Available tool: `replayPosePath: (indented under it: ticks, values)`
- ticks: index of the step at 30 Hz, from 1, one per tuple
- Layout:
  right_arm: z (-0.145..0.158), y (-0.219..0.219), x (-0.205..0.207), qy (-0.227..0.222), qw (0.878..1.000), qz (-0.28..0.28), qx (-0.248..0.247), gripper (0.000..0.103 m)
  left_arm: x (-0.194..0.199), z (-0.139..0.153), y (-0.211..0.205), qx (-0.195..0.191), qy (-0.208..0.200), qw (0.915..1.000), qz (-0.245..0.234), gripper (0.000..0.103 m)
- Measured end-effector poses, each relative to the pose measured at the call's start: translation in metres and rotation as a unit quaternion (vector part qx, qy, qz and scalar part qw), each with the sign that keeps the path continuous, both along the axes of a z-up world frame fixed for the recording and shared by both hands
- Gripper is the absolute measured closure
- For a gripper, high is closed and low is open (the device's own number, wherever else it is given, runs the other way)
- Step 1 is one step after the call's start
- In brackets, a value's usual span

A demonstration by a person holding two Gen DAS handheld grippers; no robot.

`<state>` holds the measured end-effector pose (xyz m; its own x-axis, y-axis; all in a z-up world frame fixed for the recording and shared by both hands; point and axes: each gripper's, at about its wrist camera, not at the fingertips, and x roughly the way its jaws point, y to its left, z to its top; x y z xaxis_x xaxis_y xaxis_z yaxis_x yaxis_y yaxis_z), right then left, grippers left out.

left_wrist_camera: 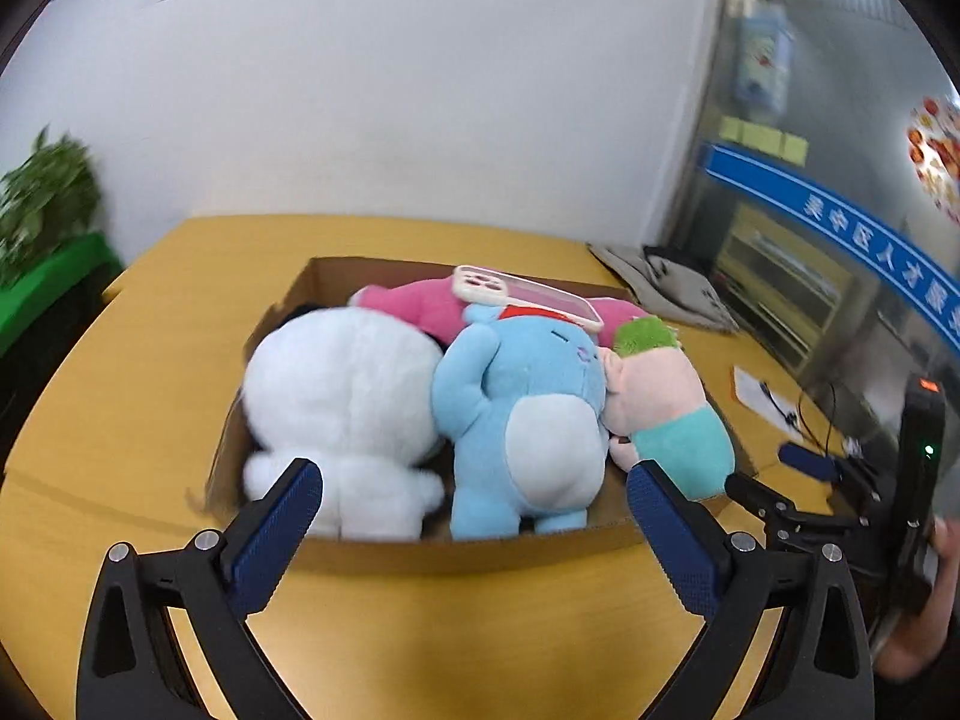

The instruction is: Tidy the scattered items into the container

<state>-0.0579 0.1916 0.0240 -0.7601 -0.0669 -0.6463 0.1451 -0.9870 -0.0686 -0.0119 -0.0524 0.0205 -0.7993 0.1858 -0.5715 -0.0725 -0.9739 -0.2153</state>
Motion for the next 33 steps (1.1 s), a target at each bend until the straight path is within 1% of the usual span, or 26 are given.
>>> replayPosePath:
  ticks: [3,7,10,15,21,26,33]
  values:
    - [0.009,-0.002,0.023,0.018,0.999,-0.035,0.0,0.025,0.023,-0.002,0.005,0.01,-0.004,0.9997,0.024,0.0]
    - [0.013,-0.005,0.039,0.028,0.997,-0.072,0.002,0.025,0.036,-0.004,0.012,-0.006,-0.014,0.9989,0.044,0.0]
    - [0.015,-0.005,0.048,0.033,0.995,-0.091,0.004,0.025,0.035,-0.013,0.015,-0.017,-0.027,0.9975,0.063,0.0]
    - [0.017,-0.002,0.052,0.037,0.995,-0.094,0.001,0.025,0.031,-0.022,0.011,-0.015,-0.047,0.9956,0.08,0.0]
    - [0.018,-0.002,0.05,0.039,0.995,-0.093,0.005,0.025,0.03,-0.024,0.01,-0.015,-0.045,0.9958,0.079,0.0]
    - [0.015,-0.005,0.047,0.036,0.995,-0.089,0.006,0.025,0.028,-0.025,0.007,-0.014,-0.05,0.9948,0.088,0.0]
    - [0.012,-0.005,0.044,0.031,0.995,-0.09,0.004,0.025,0.027,-0.027,0.009,-0.03,-0.053,0.9945,0.085,0.0]
